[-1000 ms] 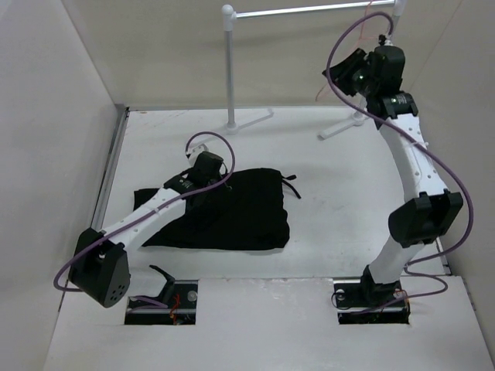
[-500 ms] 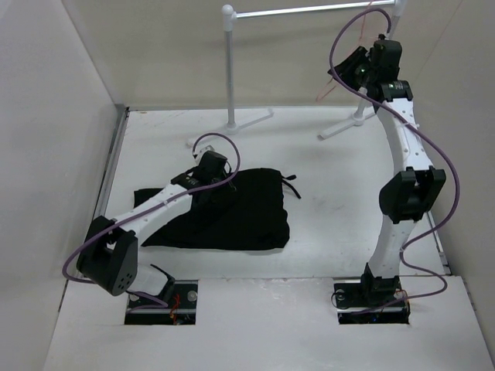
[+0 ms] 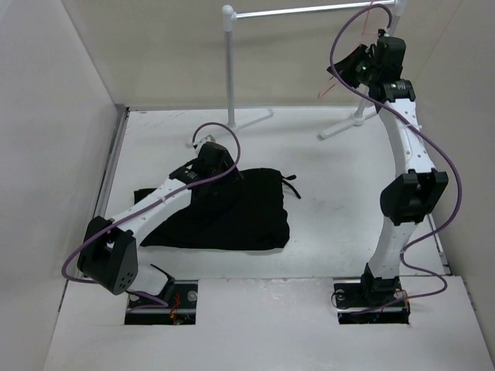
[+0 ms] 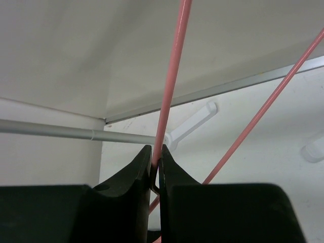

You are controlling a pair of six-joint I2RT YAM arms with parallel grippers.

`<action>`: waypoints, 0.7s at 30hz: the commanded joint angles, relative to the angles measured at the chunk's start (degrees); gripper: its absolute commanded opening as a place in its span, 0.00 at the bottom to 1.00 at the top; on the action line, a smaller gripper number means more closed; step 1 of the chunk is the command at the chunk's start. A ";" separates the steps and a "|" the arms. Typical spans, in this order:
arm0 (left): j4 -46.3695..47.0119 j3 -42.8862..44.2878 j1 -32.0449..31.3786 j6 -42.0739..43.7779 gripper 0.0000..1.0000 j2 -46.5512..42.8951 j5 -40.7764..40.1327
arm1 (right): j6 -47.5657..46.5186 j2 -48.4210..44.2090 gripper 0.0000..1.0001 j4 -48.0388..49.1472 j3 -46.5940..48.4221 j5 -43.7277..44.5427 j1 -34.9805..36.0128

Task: Place the trousers on the hanger
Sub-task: Pick up the hanger from the clothesline.

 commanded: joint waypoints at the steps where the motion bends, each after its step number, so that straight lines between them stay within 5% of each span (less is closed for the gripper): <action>1: 0.92 4.85 0.70 0.87 0.55 -0.20 0.32 | -3.28 -7.26 0.11 3.81 0.20 -2.28 0.26; 9: -1.18 19.95 1.58 3.59 0.57 1.99 3.66 | -7.16 -15.96 0.11 2.93 -12.53 -2.37 2.28; 21: -11.38 54.85 -7.20 14.49 0.46 17.54 3.84 | -8.21 -39.43 0.10 1.70 -50.76 4.31 12.82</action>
